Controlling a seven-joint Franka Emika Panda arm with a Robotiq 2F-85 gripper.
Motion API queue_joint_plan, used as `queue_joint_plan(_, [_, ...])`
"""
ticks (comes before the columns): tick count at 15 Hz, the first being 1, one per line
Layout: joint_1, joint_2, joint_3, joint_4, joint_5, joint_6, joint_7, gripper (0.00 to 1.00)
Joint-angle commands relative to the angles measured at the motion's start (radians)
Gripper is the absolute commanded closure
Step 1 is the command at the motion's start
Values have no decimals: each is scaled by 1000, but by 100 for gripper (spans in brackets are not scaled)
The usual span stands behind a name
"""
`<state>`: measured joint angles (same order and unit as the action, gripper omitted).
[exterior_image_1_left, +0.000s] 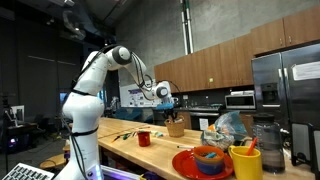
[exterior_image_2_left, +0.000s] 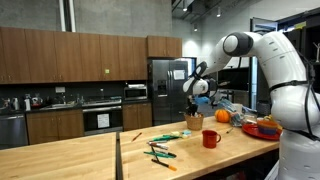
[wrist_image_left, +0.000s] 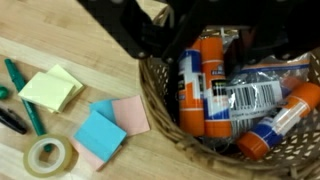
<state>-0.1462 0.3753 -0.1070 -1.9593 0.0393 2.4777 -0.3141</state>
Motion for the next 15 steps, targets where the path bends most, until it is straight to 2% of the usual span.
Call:
queue_joint_plan(1, [-11, -19, 3, -12, -27, 8, 38, 80])
queue_joint_plan(15, [21, -128, 8, -51, -40, 73, 150, 81])
